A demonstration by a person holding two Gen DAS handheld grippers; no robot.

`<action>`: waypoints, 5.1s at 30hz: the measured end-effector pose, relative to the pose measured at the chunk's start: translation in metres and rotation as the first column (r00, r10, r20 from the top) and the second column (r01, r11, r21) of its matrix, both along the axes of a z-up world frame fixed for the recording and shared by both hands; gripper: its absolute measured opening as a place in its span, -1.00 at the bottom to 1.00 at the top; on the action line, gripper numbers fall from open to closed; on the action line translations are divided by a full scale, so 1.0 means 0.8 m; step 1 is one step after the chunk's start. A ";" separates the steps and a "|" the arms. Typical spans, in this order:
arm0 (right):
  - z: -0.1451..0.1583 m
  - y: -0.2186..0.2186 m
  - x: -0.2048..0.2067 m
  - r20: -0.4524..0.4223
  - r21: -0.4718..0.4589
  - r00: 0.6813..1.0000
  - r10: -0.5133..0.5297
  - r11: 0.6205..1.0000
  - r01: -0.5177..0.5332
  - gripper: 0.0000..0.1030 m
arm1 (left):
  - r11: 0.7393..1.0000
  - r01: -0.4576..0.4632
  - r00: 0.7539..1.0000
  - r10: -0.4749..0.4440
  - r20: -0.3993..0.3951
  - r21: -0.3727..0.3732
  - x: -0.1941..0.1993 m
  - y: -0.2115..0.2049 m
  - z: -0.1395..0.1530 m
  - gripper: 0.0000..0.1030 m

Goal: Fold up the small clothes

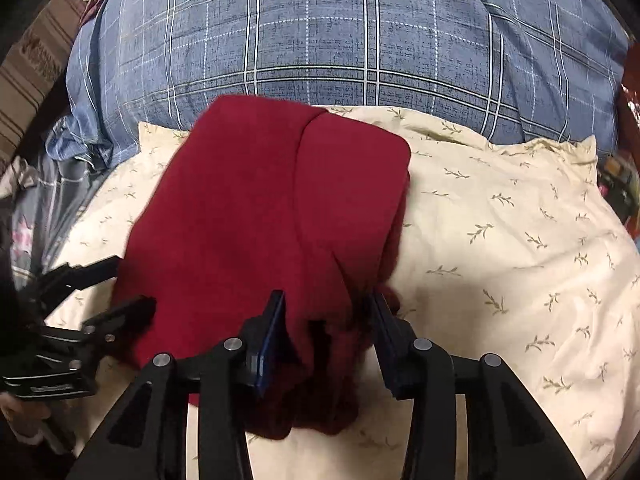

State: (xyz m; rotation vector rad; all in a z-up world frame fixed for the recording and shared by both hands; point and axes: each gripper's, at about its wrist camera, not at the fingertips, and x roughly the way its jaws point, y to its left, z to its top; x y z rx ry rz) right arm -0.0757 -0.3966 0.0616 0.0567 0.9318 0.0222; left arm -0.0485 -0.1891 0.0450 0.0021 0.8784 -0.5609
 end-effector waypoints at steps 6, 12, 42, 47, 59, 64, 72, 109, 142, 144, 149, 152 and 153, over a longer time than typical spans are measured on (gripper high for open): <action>0.036 -0.003 -0.002 0.119 0.034 0.992 -0.045 0.999 0.042 -0.13 | 1.000 -0.006 1.000 0.006 -0.013 -0.014 0.005 0.003 -0.001 0.64; -0.008 -0.038 0.038 0.001 0.150 0.993 -0.119 0.982 0.117 0.05 | 0.997 -0.012 1.000 0.011 -0.020 -0.076 0.008 0.014 0.010 0.64; 0.038 0.017 0.043 0.150 0.519 0.986 0.073 0.843 -0.142 -0.37 | 0.972 -0.075 0.982 0.034 -0.185 -0.221 0.022 0.092 0.038 0.13; -0.001 0.068 0.055 0.003 0.317 0.997 0.072 0.946 -0.069 -0.13 | 0.977 -0.188 0.962 0.162 -0.219 -0.101 0.002 0.131 0.009 0.14; 0.032 0.175 0.005 0.043 -0.063 0.963 0.264 0.963 -0.261 -0.20 | 0.964 -0.260 0.966 0.259 -0.023 -0.053 -0.004 0.126 0.021 0.56; -0.008 0.170 0.004 0.045 -0.038 0.974 0.221 0.975 -0.219 -0.22 | 0.968 -0.248 0.969 0.247 -0.017 -0.025 0.004 0.125 0.002 0.62; 0.027 0.156 -0.021 0.096 0.061 0.979 0.178 0.981 -0.184 0.11 | 0.967 -0.255 0.967 0.255 0.027 -0.021 -0.007 0.126 0.010 0.62; 0.029 0.165 -0.019 0.244 -0.057 0.965 0.092 0.995 -0.081 0.60 | 0.929 -0.364 0.917 0.346 0.201 0.061 -0.027 0.143 0.023 0.63; 0.028 0.155 -0.026 0.271 -0.053 0.958 0.090 0.995 -0.078 0.69 | 0.930 -0.356 0.913 0.325 0.247 0.091 -0.026 0.120 0.025 0.63; 0.027 0.155 -0.026 0.266 -0.050 0.960 0.089 0.996 -0.079 0.69 | 0.931 -0.354 0.913 0.324 0.247 0.091 -0.026 0.120 0.025 0.63; 0.028 0.157 -0.026 0.268 -0.049 0.959 0.090 0.996 -0.080 0.69 | 0.931 -0.354 0.914 0.324 0.246 0.089 -0.025 0.121 0.026 0.63; 0.025 0.158 -0.026 0.262 -0.047 0.961 0.090 0.996 -0.080 0.69 | 0.931 -0.354 0.914 0.325 0.242 0.086 -0.024 0.121 0.026 0.63; 0.025 0.158 -0.025 0.260 -0.045 0.961 0.090 0.996 -0.081 0.69 | 0.931 -0.354 0.914 0.325 0.242 0.085 -0.024 0.121 0.026 0.63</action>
